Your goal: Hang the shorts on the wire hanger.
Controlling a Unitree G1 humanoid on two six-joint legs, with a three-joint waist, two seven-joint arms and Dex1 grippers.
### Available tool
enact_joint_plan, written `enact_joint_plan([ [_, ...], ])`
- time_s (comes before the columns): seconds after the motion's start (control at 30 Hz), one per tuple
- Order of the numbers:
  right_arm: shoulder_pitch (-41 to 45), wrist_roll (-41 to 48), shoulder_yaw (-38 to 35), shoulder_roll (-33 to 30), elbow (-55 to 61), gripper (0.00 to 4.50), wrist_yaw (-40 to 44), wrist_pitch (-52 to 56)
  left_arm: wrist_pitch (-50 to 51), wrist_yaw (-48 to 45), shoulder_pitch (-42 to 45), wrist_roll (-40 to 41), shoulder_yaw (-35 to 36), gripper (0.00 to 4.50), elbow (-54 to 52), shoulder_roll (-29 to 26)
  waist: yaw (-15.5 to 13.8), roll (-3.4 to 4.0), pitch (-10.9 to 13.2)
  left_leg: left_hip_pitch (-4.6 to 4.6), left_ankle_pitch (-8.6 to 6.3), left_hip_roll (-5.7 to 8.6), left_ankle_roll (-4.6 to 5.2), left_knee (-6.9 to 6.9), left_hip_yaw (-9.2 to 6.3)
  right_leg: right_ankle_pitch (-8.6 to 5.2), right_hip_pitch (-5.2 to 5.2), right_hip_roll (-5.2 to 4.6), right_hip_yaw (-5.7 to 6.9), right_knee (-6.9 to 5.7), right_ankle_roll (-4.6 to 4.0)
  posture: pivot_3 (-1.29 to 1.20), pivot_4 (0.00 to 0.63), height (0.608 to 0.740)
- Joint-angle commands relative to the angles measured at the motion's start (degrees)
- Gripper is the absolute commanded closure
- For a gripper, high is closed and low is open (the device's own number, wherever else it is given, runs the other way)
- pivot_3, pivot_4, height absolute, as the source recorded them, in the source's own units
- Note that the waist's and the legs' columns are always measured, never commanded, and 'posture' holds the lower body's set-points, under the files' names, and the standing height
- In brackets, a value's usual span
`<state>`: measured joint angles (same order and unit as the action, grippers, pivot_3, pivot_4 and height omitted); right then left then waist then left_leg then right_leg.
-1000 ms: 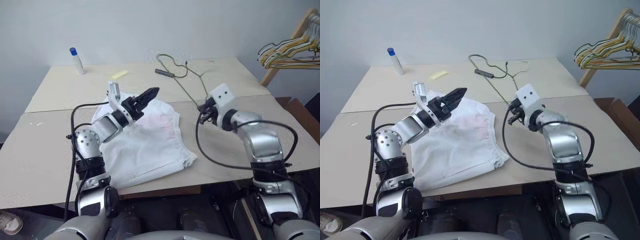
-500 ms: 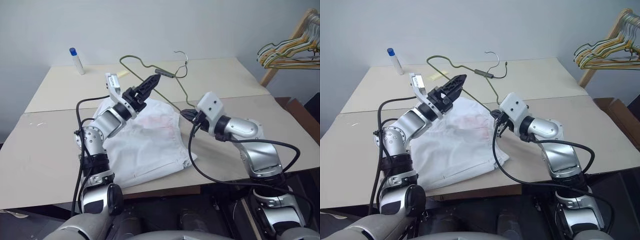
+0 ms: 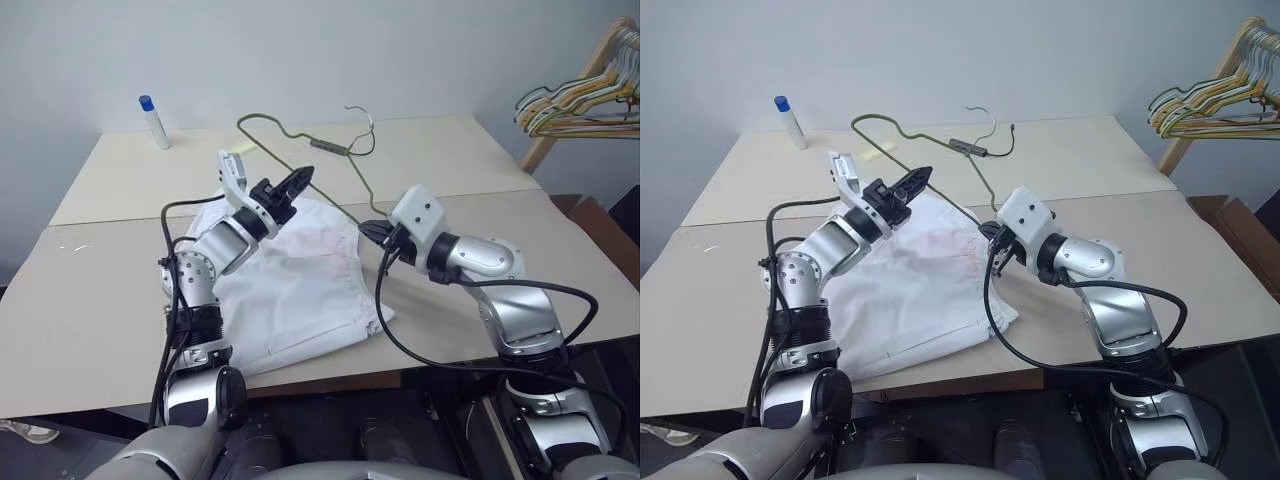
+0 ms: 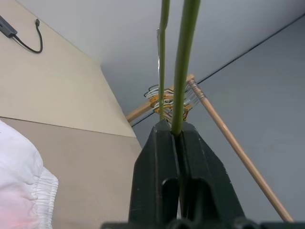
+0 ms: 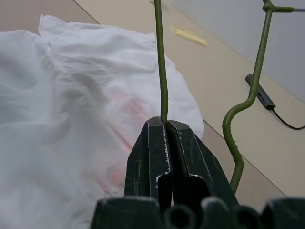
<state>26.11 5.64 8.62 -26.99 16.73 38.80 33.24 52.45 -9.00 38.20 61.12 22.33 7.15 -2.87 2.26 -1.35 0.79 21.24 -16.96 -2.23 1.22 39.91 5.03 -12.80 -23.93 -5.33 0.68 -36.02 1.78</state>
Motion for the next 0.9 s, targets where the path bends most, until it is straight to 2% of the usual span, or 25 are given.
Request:
enact_joint_plan([
  [0.03,0.18,0.09,0.24,-0.75,2.44,4.5,0.66,-3.59,-2.39,0.44,1.54,-1.39,-0.95,4.48,-1.2,-0.07,0.0,0.0,0.0,0.0,0.0,0.0,0.0,0.0,0.0,0.0,0.0,0.0,0.0,0.01,0.0,0.0,0.0,0.74],
  [0.13,0.19,0.21,0.56,-0.9,2.19,4.5,0.75,-4.2,-3.62,-0.31,1.53,-3.51,-1.9,4.48,-0.8,-1.02,-0.03,0.0,0.0,0.0,0.0,0.01,0.0,0.0,0.0,0.0,0.0,-0.01,0.0,0.01,0.0,0.0,0.0,0.74],
  [0.23,0.48,-0.21,0.95,-1.26,1.9,3.75,0.92,-5.39,-5.52,-1.91,1.32,-3.92,-1.79,4.5,-1.24,-1.02,-0.04,0.0,0.0,0.0,0.0,0.01,0.0,0.0,0.0,0.0,0.01,0.0,0.0,0.01,0.0,0.0,0.0,0.74],
  [0.33,0.84,0.08,0.78,-2.29,2.31,2.71,2.22,-6.71,-6.94,-5.08,1.22,-4.21,-1.82,4.5,-2.01,-2.13,-0.01,-0.01,0.01,0.0,0.0,0.01,0.0,0.0,0.0,0.0,0.0,0.0,0.0,0.02,0.0,0.0,0.0,0.74],
  [0.47,1.61,3.17,-1.53,-4.08,3.15,1.28,4.93,-5.68,-7.99,-11.16,2.99,-4.43,-0.98,4.5,-0.42,-7.1,0.12,-0.01,0.01,0.0,0.0,0.0,0.0,-0.01,0.0,0.0,0.0,0.01,0.01,0.02,0.0,0.01,0.0,0.74],
  [0.57,4.08,10.82,-6.76,-4.87,1.46,0.24,7.25,2.76,-7.43,-19.28,4.19,-4.18,-0.93,4.5,1.53,-12.95,0.14,-0.02,0.02,-0.01,0.0,-0.01,0.0,0.0,0.01,0.0,0.0,0.01,0.03,0.01,0.0,0.01,0.0,0.74],
  [0.6,4.63,13.23,-8.01,-5.71,1.01,0.24,8.8,4.83,-7.44,-22.05,4.42,-4.33,-1.13,4.5,2.15,-14.55,0.13,-0.01,0.02,0.0,0.0,-0.01,0.0,0.0,0.01,0.0,0.0,0.01,0.04,0.01,0.0,0.01,0.0,0.74],
  [0.73,10.26,26.54,-11.68,-13.68,-8.53,0.24,22.76,19.2,-7.69,-42.62,4.69,-3.27,-1.24,4.5,4.14,-24.22,0.17,-0.01,0.04,0.02,-0.01,-0.02,0.03,-0.02,0.12,0.0,0.01,0.01,0.09,0.08,0.0,0.0,0.0,0.74],
  [0.9,17.78,33.89,-8.79,-15.69,-20.07,0.24,33.52,28.62,-6.99,-56.43,6.67,-2.46,-1.28,4.5,7.37,-29.18,0.22,-0.02,0.05,0.0,-0.03,-0.08,0.06,0.0,0.27,-0.01,0.04,0.03,0.13,0.11,-0.01,0.0,0.0,0.74],
])
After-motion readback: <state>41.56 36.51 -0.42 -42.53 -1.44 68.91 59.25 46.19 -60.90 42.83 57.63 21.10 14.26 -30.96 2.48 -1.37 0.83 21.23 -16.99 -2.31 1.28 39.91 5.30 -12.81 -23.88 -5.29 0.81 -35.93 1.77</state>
